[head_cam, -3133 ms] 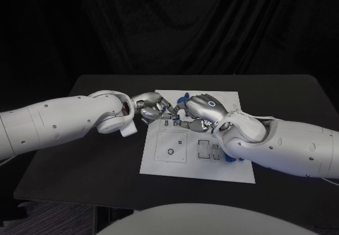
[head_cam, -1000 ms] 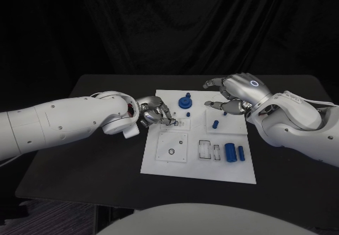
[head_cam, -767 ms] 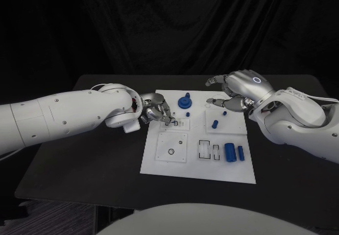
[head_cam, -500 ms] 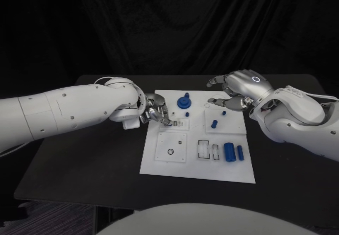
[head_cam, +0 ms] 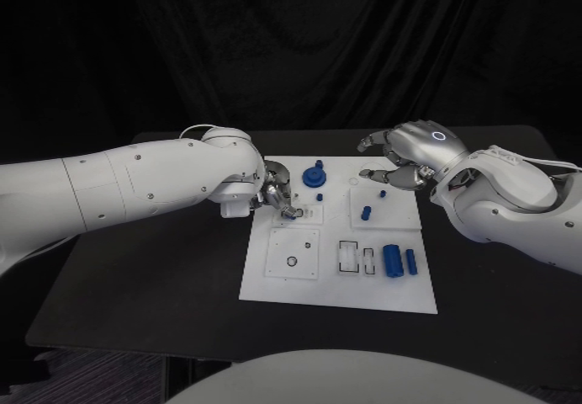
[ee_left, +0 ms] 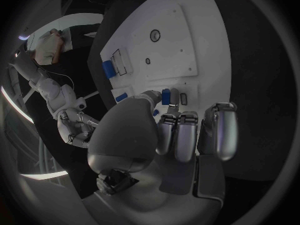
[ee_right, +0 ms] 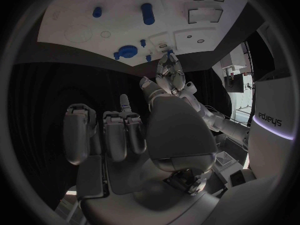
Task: Assemble the parts on the task board
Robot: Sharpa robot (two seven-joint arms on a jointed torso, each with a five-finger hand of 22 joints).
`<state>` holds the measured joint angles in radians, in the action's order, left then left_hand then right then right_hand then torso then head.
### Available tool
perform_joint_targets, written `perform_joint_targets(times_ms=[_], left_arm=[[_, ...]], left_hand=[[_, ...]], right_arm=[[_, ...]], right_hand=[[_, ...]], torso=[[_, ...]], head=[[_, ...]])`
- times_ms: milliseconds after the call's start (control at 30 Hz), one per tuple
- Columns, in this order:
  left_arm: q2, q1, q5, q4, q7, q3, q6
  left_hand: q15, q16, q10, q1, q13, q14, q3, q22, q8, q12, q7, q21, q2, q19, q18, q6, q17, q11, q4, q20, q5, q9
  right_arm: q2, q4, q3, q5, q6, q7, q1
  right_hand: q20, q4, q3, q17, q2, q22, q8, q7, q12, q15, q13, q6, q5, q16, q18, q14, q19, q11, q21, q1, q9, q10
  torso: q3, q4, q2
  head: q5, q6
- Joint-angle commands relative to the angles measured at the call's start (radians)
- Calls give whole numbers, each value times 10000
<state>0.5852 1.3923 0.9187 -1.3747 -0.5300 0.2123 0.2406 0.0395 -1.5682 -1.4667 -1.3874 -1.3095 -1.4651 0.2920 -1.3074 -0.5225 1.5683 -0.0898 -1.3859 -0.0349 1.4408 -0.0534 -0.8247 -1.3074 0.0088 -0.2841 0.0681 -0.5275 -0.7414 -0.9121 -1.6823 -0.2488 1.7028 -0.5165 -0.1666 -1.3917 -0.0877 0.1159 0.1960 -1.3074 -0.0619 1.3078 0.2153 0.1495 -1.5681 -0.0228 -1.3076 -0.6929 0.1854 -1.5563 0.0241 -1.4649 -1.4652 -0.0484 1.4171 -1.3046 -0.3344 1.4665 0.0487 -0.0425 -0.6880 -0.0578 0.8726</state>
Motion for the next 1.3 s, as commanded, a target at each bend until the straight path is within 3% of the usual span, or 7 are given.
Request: perform_joint_targets(times_ms=[33, 133, 200, 467, 733, 1300], left_arm=[[-65, 27, 32, 15, -318, -7, -113], [-111, 28, 32, -4, -383, -7, -301], [-134, 28, 32, -17, -432, -7, -413], [-231, 20, 33, -1, -555, -6, -613], [-374, 10, 33, 128, -595, -5, -754], [-717, -36, 33, 482, -642, -3, -644]], left_hand=[[88, -26, -1041, 77, -2613, -1057, 1216, -1716, 45, 25, 130, 42, 39, 42, -2, -173, -2634, -66, 1151, -38, 57, -57], [88, -26, -1041, 77, -2613, -1057, 1216, -1716, 45, 25, 130, 42, 39, 42, -2, -173, -2634, -66, 1151, -38, 57, -57], [92, -26, -1041, 96, -2613, -1057, 1246, -1715, 51, 25, 133, 45, 40, 44, -2, -183, -2634, -69, 1174, -42, 58, -54], [109, -26, -1041, 394, -2613, -1057, 1441, -1657, 142, 25, 142, 181, 11, -3, -31, -252, -2634, -79, 1288, -65, 83, -14], [115, -26, -1041, 501, -2613, -1057, 1487, -1652, 171, 25, 150, 198, 19, 0, -33, -273, -2634, -85, 1312, -71, 120, -4], [130, -26, -1041, 753, -2613, -1057, 1582, -1642, 242, 25, 169, 239, 69, 8, -37, -316, -2634, -100, 1376, -86, 313, 16]], right_arm=[[18, 26, 6, 61, 93, -198, -11], [16, 47, 6, 61, 84, -204, -2], [12, 62, 6, 61, 82, -211, 3], [-11, 95, 5, 61, 118, -251, 21], [-7, 102, 5, 61, 147, -286, 32], [9, 108, 5, 61, 258, -359, 39]], right_hand=[[-57, 47, -11, -2284, 26, 2083, 40, -29, -27, 86, -2632, -75, 26, 46, 163, -956, -336, -80, -30, -45, 15, 1043], [-57, 47, -11, -2284, 26, 2083, 40, -29, -27, 86, -2632, -75, 26, 46, 163, -956, -336, -80, -30, -45, 15, 1043], [-57, 47, -11, -2284, 26, 2083, 40, -29, -27, 86, -2632, -75, 26, 46, 163, -956, -336, -80, -30, -45, 15, 1043], [-63, 43, 14, -2243, 56, 2059, 55, -23, -27, 97, -2632, -106, 214, 69, 180, -943, -302, -96, -106, -114, 42, 1043], [-63, 47, 13, -2245, 57, 2057, 57, -24, -27, 97, -2632, -111, 223, 68, 181, -944, -300, -98, -112, -114, 44, 1043], [-67, 69, 18, -2236, 80, 2058, 75, -22, -27, 103, -2632, -149, 296, 74, 180, -941, -302, -103, -112, -118, 57, 1043]], torso=[[3, 1, 9], [-14, -11, 6], [-6, 2, 5], [-14, -49, 17], [-22, -12, 14], [-24, -22, -14]], head=[[38, 0], [59, 0], [29, 0], [31, 0], [-7, 0], [-66, 0]])
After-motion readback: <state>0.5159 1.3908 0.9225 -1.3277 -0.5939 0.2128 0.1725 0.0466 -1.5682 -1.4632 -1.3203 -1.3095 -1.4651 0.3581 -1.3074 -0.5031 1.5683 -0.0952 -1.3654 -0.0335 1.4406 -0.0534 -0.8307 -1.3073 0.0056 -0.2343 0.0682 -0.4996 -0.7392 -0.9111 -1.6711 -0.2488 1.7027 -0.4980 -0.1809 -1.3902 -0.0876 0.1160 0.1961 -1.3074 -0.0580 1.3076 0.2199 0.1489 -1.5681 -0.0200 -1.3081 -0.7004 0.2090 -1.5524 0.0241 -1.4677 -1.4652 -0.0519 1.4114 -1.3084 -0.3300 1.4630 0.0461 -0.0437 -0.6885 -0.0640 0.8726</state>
